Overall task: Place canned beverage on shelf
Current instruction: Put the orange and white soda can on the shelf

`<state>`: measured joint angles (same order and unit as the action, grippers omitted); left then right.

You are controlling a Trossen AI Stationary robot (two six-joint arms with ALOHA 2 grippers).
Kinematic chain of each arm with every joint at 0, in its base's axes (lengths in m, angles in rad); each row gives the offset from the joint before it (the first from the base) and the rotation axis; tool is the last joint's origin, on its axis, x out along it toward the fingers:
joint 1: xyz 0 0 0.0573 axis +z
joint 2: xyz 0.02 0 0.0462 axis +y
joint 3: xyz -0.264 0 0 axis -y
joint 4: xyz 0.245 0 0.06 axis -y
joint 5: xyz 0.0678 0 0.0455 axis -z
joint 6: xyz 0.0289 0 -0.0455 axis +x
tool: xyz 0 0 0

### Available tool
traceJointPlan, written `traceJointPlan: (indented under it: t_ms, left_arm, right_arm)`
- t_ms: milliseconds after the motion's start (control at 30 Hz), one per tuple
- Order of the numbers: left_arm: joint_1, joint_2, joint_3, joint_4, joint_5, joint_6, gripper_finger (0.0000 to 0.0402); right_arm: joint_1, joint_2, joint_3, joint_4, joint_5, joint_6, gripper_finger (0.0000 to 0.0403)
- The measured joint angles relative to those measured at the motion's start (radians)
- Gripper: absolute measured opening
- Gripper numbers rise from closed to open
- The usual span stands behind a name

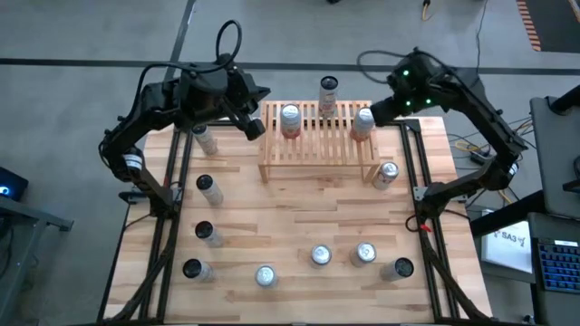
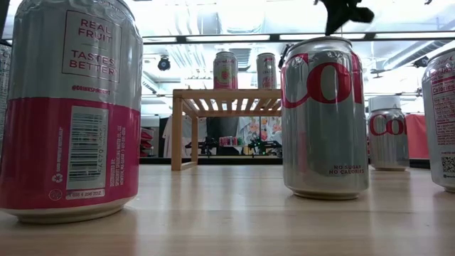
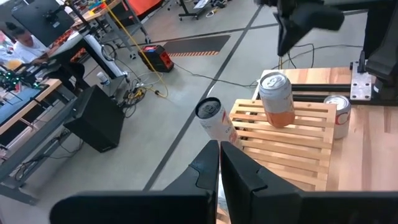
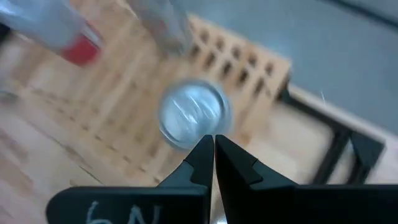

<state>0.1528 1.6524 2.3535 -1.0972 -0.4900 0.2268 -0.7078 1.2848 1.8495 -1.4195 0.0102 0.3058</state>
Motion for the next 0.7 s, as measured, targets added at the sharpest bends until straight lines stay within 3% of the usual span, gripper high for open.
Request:
traceJointPlan:
  t_ms: [167,333,500,700]
  left_arm:
    - [0.003,0.000,0.000,0.003,0.000,0.000,0.0000]
    - [0.007,0.000,0.000,0.005,0.000,0.000,0.0000]
    - [0.006,0.000,0.000,0.004,0.000,-0.007,0.0000]
    - [0.006,0.000,0.000,0.004,0.000,-0.007,0.0000]
  right_arm:
    - [0.000,-0.003,0.034,0.165,-0.097,-0.111,0.0009]
    - [0.000,0.001,-0.030,0.331,-0.183,-0.142,0.0009]
    - [0.000,0.020,-0.112,0.331,-0.180,-0.134,0.0009]
    - [0.001,0.020,-0.183,0.324,-0.099,-0.093,0.0009]
